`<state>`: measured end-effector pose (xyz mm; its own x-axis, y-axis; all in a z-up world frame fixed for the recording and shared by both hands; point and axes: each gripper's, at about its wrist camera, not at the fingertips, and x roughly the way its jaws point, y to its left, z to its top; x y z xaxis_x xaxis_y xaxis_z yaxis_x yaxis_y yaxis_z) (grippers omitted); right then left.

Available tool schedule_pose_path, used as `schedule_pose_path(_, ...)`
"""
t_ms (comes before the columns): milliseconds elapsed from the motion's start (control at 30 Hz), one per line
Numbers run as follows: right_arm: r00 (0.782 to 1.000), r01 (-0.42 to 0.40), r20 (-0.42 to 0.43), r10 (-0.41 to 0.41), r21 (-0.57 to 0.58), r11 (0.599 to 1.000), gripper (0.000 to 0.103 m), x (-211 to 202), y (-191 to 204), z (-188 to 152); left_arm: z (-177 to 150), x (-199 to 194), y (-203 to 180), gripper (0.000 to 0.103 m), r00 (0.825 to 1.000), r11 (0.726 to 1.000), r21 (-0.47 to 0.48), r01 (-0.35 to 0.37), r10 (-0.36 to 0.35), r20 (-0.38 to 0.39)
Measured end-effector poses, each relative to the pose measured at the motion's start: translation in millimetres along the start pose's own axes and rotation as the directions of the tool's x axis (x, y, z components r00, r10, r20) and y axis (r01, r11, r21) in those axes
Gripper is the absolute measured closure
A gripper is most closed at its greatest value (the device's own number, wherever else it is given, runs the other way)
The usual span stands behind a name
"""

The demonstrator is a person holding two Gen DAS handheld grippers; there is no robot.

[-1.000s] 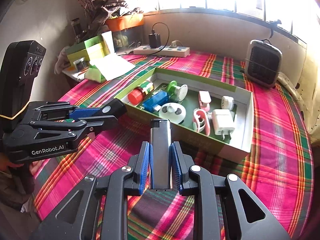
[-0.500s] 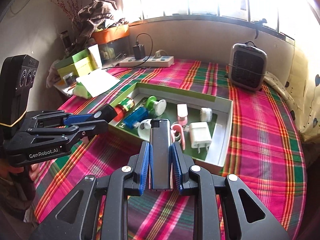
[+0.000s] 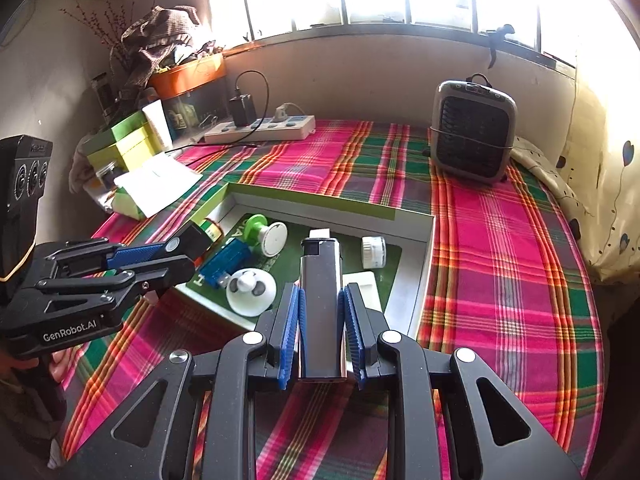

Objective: Organize rigid objects
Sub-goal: 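Lower the black object into the box with the left tool while the right tool lowers the silver object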

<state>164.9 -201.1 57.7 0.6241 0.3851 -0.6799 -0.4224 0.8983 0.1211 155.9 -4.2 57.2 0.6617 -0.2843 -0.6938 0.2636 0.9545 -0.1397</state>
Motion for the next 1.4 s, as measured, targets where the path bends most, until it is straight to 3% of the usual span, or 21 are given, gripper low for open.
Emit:
schedule_pose_path(667, 0.998, 0.019, -0.056, -0.015, 0.069, 0.997, 0.079, 47.2, -9.6, 20.6, 8.4, 38.2, 15.7, 0.077, 0.999, 0.999, -0.04, -0.016, 0.015, -0.047)
schedule_pose_path(1400, 0.997, 0.001, -0.08, 0.005, 0.08, 0.997, 0.079, 64.2, -8.8, 18.7, 4.8, 50.1, 20.6, 0.077, 0.998, 0.998, -0.06, -0.013, 0.009, -0.068)
